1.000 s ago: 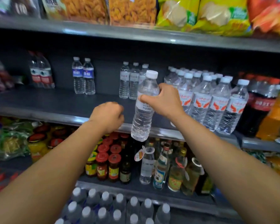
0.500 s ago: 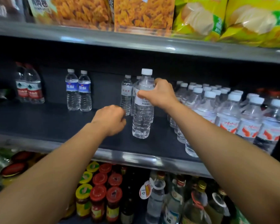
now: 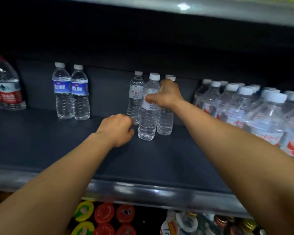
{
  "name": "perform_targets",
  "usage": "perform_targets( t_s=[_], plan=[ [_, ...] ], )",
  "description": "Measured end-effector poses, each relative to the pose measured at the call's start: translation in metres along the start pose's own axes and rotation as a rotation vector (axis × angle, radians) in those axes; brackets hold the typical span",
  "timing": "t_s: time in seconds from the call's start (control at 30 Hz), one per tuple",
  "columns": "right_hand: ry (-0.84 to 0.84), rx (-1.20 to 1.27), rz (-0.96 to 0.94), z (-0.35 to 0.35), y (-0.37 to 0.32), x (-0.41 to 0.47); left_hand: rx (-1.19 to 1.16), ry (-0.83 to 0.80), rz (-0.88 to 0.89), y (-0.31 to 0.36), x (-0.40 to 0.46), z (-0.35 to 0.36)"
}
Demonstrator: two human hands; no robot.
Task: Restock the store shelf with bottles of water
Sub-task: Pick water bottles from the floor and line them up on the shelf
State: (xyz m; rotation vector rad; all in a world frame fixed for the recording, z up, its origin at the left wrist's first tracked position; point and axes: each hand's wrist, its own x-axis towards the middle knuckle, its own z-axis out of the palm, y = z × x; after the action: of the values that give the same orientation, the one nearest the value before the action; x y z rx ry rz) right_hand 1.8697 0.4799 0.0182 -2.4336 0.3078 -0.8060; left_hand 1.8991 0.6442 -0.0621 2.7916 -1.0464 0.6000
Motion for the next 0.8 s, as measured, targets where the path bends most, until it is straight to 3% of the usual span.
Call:
perform_targets(
  t_s=[0.8],
  plan=[
    [0.010,-0.187,0.063,0.020,-0.002,0.041,-0.026,-0.019,0.062,-0.007,0.017,0.027]
  ],
)
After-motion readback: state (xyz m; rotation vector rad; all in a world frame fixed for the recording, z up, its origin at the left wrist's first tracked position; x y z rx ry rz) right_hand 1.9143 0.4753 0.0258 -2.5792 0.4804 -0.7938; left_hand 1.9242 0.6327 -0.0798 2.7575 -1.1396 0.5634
